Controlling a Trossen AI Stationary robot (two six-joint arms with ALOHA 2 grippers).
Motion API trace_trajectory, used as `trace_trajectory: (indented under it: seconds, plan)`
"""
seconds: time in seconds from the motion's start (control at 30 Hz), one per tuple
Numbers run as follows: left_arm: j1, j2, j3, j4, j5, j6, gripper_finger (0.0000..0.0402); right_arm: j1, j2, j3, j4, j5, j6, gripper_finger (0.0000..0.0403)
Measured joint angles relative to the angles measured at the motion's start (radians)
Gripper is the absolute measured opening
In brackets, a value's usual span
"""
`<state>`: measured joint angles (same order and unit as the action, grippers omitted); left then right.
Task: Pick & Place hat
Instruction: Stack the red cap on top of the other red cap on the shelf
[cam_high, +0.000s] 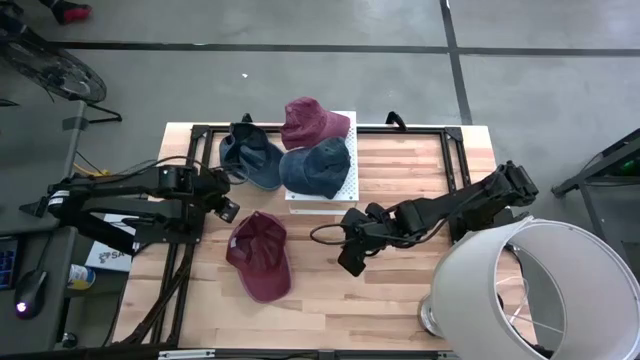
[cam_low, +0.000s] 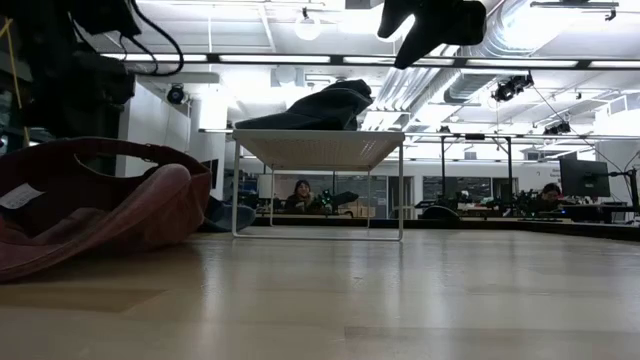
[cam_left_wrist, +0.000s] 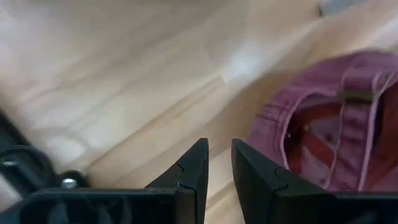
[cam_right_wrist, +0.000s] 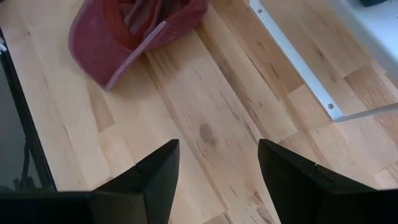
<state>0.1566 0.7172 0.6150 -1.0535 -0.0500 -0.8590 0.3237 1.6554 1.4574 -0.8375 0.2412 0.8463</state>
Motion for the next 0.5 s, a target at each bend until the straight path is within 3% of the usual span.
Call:
trace_trajectory:
  seconds: [0.2,0.5]
  plan:
    - [0.0,0.0,-0.065,0.091,0.048,0.091,0.0069,0.0,0.0,0.0,0.005,-0.007,0.012,0.0211]
    - [0.0,0.0,-0.069,0.169,0.102,0.207,0.0069,0.0,0.0,0.0,0.005,-0.012,0.079,0.0211]
